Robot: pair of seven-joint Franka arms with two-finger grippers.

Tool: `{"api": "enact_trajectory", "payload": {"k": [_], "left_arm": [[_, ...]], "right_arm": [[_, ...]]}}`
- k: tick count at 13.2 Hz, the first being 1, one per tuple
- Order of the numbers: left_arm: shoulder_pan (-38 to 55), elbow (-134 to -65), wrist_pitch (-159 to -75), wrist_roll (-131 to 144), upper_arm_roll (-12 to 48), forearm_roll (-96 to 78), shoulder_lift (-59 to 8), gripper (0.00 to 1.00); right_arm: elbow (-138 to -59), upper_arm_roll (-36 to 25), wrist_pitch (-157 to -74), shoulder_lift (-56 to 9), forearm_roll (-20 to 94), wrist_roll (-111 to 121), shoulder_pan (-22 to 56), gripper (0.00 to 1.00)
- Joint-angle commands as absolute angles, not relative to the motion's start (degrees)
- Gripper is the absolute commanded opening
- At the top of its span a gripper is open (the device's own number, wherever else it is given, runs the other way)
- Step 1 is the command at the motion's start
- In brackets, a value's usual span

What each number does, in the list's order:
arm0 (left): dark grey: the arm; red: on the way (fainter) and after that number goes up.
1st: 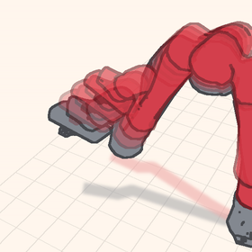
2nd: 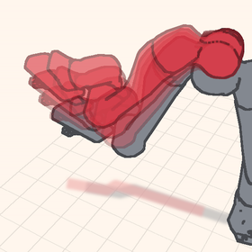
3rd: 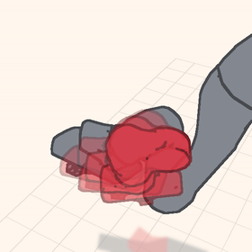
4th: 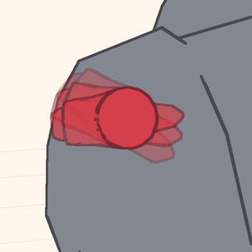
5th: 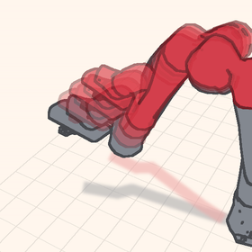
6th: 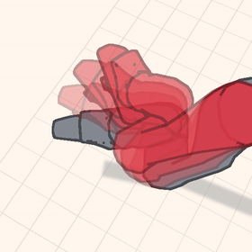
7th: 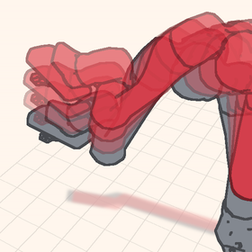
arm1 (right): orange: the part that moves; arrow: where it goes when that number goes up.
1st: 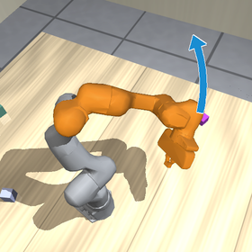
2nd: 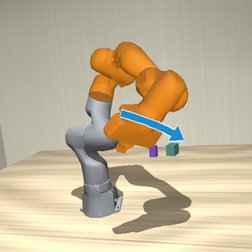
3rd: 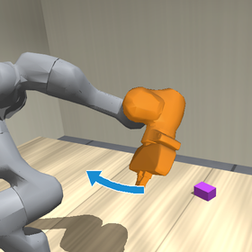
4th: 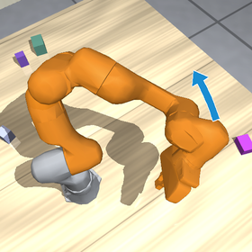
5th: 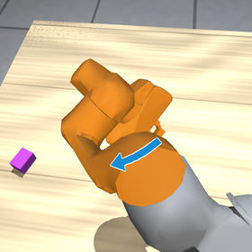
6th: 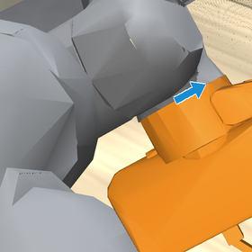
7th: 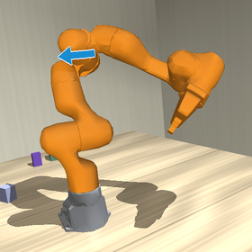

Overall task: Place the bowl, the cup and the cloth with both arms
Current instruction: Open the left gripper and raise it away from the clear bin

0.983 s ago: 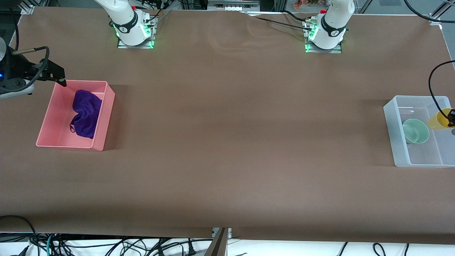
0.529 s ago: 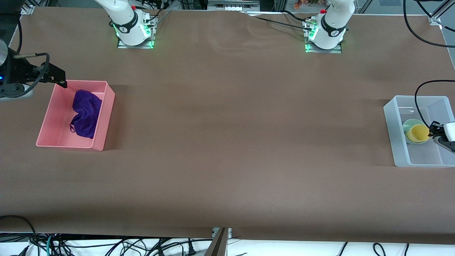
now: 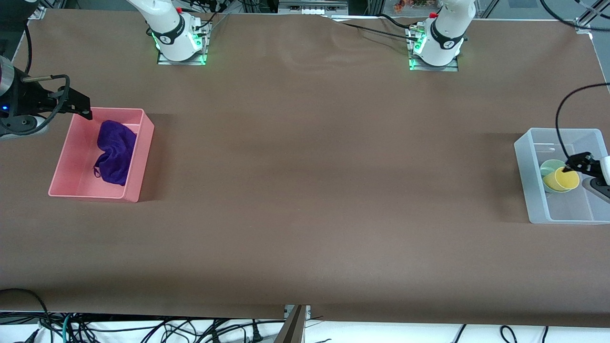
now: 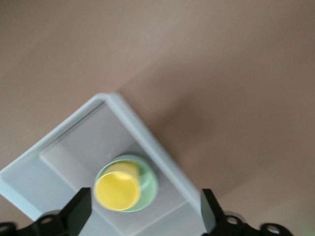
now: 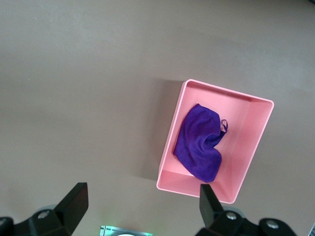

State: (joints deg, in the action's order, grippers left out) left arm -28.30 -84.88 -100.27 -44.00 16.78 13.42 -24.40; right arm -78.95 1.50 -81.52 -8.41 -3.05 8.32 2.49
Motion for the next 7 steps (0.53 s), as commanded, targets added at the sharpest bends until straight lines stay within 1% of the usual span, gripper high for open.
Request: {"api": "enact_trajectory", "payload": {"k": [1, 5, 6, 7], "left_arm": [[-28.5, -82.5, -93.9, -33.8, 22.7, 10.6, -22.4, 1.0], [-28.5, -81.9, -89.0, -16.7, 32.3, 9.0, -20.7, 1.0], [-28.1, -82.9, -89.4, -14.6, 32.7, 8.4, -18.7, 1.0], [-24.2, -83.1, -88.9, -12.8, 31.3, 7.3, -17.2, 1.0]], "right_arm": [[-78.5, 1.8, -81.3, -8.3, -3.6, 7.5, 2.5, 1.0], [-78.6, 1.8, -81.1, -8.3, -3.6, 7.4, 2.7, 1.0], [-78.6, 1.8, -81.1, -8.3, -3.7, 7.4, 2.7, 1.0], [-78.5, 1.8, -81.1, -8.3, -3.7, 7.3, 2.9, 1.0]]}}
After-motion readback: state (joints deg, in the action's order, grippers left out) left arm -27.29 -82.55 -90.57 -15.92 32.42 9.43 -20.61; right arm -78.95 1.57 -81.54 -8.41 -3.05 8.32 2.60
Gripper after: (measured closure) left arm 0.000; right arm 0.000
